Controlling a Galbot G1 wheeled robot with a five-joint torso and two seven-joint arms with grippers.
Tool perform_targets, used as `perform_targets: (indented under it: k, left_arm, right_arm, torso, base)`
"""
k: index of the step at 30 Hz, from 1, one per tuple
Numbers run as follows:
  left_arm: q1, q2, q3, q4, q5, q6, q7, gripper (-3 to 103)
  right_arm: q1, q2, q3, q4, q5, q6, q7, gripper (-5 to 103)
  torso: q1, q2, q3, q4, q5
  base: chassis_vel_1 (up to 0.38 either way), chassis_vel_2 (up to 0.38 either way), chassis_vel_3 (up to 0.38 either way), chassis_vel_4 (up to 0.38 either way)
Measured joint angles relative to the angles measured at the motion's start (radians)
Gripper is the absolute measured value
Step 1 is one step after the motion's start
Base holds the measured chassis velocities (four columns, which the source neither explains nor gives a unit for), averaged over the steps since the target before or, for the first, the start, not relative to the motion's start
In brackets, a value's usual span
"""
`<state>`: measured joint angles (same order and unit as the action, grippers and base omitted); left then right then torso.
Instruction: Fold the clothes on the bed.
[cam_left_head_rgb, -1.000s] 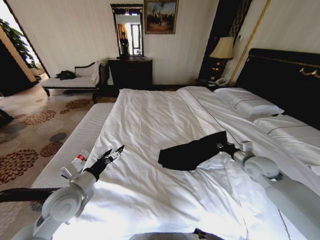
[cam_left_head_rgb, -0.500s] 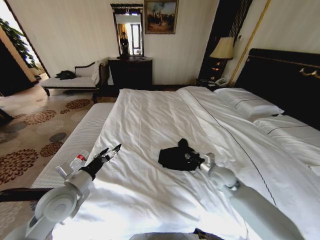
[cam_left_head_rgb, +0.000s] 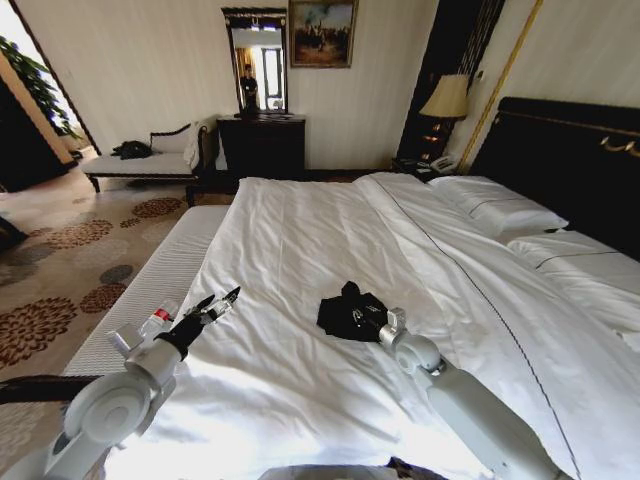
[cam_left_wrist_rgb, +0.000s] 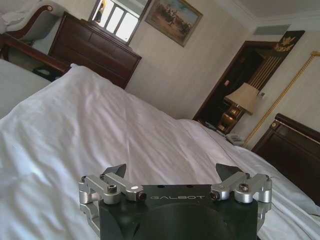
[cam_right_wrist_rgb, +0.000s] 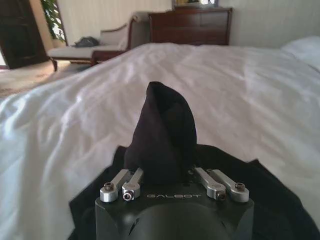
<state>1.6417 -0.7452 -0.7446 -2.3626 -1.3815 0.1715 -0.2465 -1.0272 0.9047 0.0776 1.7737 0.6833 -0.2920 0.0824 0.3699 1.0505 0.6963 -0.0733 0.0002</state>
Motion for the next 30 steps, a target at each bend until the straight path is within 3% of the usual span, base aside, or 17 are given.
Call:
perform_targets:
  k: [2,5,9,14,15,17,19,25,27,30]
  left_arm:
    - [0.002,-0.003,-0.001,0.000,0.000,0.000,0.001,100]
    - [0.008,-0.018,0.001,-0.003,0.008,0.001,0.008,100]
    - [0.007,-0.025,0.011,-0.004,0.020,0.002,0.010,100]
    - [-0.002,-0.032,0.022,-0.004,0.026,0.002,0.010,100]
    - [-0.002,-0.033,0.023,-0.006,0.027,0.002,0.010,100]
    - [-0.001,-0.033,0.023,-0.008,0.027,0.002,0.010,100]
    - [0.009,-0.037,0.013,-0.013,0.027,0.003,0.011,100]
    - [0.028,-0.042,-0.008,-0.016,0.026,0.003,0.019,100]
    - [0.021,-0.042,-0.001,-0.016,0.026,0.003,0.018,100]
    - [0.010,-0.040,0.012,-0.016,0.026,0.003,0.014,100]
  right_arm:
    - [-0.006,-0.006,0.004,0.013,-0.010,0.008,-0.008,31]
    - [-0.022,-0.028,0.017,0.066,-0.029,0.041,-0.034,48]
    - [-0.037,-0.042,0.032,0.115,-0.029,0.060,-0.053,58]
    - [-0.056,-0.063,0.041,0.158,-0.087,0.072,-0.084,81]
    - [-0.055,-0.064,0.039,0.154,-0.105,0.072,-0.083,86]
    - [-0.052,-0.063,0.036,0.144,-0.115,0.071,-0.078,86]
    - [-0.041,-0.054,0.030,0.110,-0.133,0.071,-0.052,96]
    - [-0.059,-0.063,0.054,0.123,-0.114,0.074,-0.060,100]
    - [-0.084,-0.088,0.071,0.156,-0.120,0.100,-0.140,100]
    - [-0.099,-0.098,0.082,0.171,-0.119,0.119,-0.162,100]
  torso:
    - [0.000,0.000,0.000,0.0000,-0.0001]
    - [0.000,0.000,0.000,0.0001,-0.0002]
    - [0.000,0.000,0.000,0.0002,-0.0002]
    - [0.000,0.000,0.000,0.0000,-0.0003]
    - [0.000,0.000,0.000,0.0001,-0.0003]
    - [0.000,0.000,0.000,0.0001,-0.0002]
    - [0.000,0.000,0.000,0.0001,-0.0001]
    - [0.000,0.000,0.000,0.0003,0.0000]
    - [0.000,0.000,0.000,0.0001,-0.0003]
    - [0.000,0.000,0.000,0.0000,-0.0003]
  base:
    - [0.000,0.000,0.000,0.000]
    - [0.000,0.000,0.000,0.000]
    - [0.000,0.000,0.000,0.000]
    - [0.000,0.000,0.000,0.000]
    - [0.000,0.000,0.000,0.000]
    - [0.000,0.000,0.000,0.000]
    - [0.000,0.000,0.000,0.000]
    - [0.000,0.000,0.000,0.000]
    - [0.000,0.000,0.000,0.000]
    - [0.000,0.000,0.000,0.000]
